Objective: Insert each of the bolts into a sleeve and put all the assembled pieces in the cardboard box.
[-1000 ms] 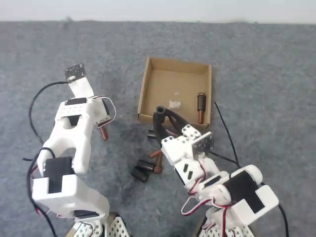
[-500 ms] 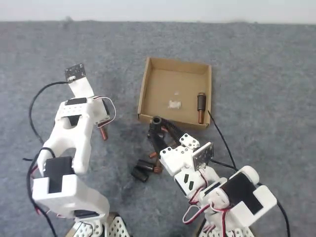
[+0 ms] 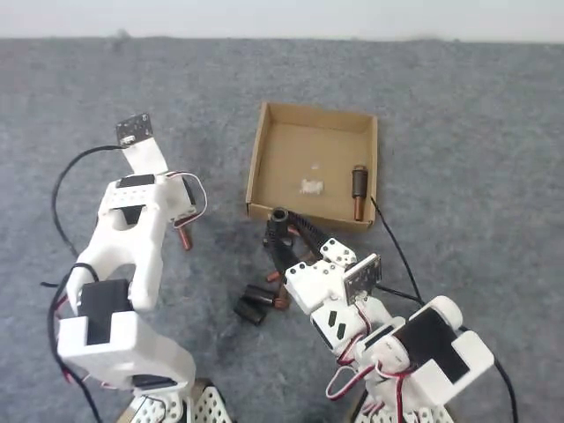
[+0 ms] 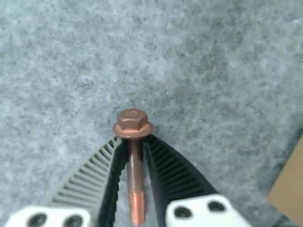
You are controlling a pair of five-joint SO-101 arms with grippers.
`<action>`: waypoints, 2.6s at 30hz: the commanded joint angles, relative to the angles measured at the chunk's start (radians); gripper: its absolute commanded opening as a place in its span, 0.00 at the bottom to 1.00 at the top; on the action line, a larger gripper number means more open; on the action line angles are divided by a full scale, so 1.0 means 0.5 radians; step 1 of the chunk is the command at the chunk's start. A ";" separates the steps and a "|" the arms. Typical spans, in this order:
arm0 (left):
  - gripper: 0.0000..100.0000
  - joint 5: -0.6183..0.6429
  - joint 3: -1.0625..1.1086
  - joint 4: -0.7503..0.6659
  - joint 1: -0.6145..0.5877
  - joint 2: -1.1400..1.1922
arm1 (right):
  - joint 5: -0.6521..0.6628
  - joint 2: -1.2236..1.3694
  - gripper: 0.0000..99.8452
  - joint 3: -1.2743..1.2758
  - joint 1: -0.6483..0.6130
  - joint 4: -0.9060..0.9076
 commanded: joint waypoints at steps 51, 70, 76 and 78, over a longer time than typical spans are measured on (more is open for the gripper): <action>0.01 -0.006 0.891 -0.552 0.384 -1.596 | -0.018 -0.020 0.01 0.034 -0.241 0.315; 0.01 -0.015 1.100 -0.549 0.715 -2.099 | -0.018 -0.023 0.01 0.034 -0.351 0.367; 0.01 -0.006 1.241 -0.546 0.746 -2.378 | -0.018 -0.023 0.01 0.031 -0.351 0.367; 0.01 -0.003 1.318 -0.546 0.746 -2.501 | -0.018 -0.023 0.01 0.031 -0.351 0.367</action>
